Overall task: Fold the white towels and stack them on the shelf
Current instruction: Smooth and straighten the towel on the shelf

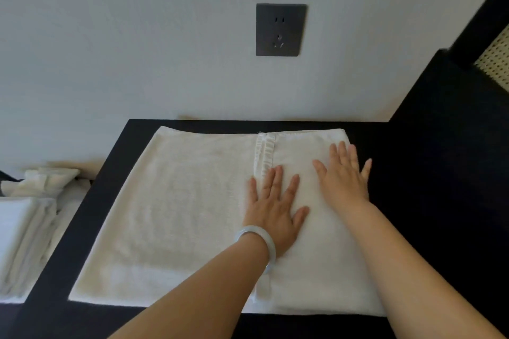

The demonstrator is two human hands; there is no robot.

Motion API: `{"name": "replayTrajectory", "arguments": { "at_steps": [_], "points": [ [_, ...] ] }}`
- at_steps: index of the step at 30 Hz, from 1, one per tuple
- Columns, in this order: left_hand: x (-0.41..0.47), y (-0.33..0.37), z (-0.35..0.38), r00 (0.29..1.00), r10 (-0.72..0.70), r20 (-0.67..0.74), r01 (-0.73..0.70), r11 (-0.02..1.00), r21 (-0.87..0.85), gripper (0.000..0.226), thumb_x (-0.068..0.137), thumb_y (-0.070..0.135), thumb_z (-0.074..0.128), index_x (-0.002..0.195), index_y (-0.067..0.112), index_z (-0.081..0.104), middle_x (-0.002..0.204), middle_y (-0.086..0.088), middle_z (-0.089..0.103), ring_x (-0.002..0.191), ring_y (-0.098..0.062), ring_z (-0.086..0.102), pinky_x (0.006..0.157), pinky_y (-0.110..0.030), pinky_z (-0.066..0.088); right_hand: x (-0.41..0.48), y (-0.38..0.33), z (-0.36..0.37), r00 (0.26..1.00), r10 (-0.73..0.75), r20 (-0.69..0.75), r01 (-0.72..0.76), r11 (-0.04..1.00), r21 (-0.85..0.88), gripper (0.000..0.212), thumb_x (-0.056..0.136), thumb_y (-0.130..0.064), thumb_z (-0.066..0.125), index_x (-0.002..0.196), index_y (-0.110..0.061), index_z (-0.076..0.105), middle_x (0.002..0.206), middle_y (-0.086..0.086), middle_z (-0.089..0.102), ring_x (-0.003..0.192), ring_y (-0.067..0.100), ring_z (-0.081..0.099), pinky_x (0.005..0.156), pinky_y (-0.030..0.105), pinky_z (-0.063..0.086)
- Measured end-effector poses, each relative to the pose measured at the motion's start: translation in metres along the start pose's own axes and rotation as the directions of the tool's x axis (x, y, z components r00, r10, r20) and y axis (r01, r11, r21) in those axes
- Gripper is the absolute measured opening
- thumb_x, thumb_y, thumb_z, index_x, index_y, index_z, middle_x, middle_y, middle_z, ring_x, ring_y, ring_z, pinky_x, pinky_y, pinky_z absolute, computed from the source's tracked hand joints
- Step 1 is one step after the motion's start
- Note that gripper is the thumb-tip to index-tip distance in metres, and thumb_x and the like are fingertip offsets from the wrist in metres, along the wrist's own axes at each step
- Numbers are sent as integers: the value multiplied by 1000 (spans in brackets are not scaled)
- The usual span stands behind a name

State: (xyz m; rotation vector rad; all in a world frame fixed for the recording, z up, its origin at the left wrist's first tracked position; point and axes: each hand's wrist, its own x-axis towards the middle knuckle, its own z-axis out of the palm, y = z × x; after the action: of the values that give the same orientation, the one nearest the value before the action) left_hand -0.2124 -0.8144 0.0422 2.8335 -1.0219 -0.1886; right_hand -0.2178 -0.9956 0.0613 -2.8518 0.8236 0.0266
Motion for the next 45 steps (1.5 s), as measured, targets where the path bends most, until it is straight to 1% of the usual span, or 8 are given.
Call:
{"name": "replayTrajectory", "arguments": {
  "at_steps": [10,17,23,26,31,35,41,45],
  "points": [
    [-12,-37,-25,999,23,46,-17,991,-130,57,106,33,20,157,21,-3,163,0,-16,149,-17,-18,121,-39,-12,-70,-37,9,997,-63,38,65,996,-53,62,104,-48,10,158,-23,-6,167,2,-9,153,18,-12,122,46,-12],
    [-75,-192,-54,836,-547,51,549,829,-106,63,103,39,34,156,19,6,164,-5,-1,151,-26,1,121,-43,11,-100,-104,25,952,-297,70,296,955,23,68,102,-51,9,157,-16,-12,165,2,-19,150,15,-22,121,41,-18],
    [-91,-235,-76,688,-712,137,717,639,-279,70,94,45,56,148,12,27,144,-14,34,128,-36,41,103,-44,40,-97,-123,39,958,-280,63,282,959,-27,73,101,-54,14,158,-13,-6,166,5,-14,151,15,-18,122,43,-15],
    [-90,-249,-89,677,-679,284,725,547,-419,60,90,40,66,134,7,42,129,-14,51,111,-34,55,91,-40,47,-96,-120,40,960,-272,70,274,962,-19,74,100,-56,13,159,-14,-5,166,3,-15,151,14,-18,121,42,-16],
    [-105,-256,-122,723,-301,622,668,74,-740,46,83,5,69,127,2,57,111,-19,71,100,-38,69,88,-50,56,-95,-120,27,953,-283,108,273,957,98,70,103,-54,21,159,-20,-2,166,-2,-12,151,11,-16,122,37,-15],
    [-94,-220,-150,849,33,527,528,-31,-849,58,73,8,75,129,1,59,125,-23,63,112,-42,63,88,-49,55,-95,-105,-5,961,-163,223,-79,613,786,56,105,-43,40,157,-29,23,162,-10,23,142,-1,20,115,22,11],
    [-32,-68,-177,924,209,321,271,235,-933,41,83,13,76,122,8,65,117,-19,68,111,-37,64,102,-49,48,-98,-50,-42,946,109,304,-312,58,948,41,101,-43,53,138,-25,53,124,-8,62,113,13,61,104,39,48],
    [-5,34,-144,852,346,393,62,678,-732,72,94,44,60,151,17,25,124,-11,64,108,-25,63,100,-40,50,-100,14,-65,903,325,282,-322,76,944,28,100,-39,54,121,-23,64,117,-1,67,107,18,65,96,43,52]
  ]
}}
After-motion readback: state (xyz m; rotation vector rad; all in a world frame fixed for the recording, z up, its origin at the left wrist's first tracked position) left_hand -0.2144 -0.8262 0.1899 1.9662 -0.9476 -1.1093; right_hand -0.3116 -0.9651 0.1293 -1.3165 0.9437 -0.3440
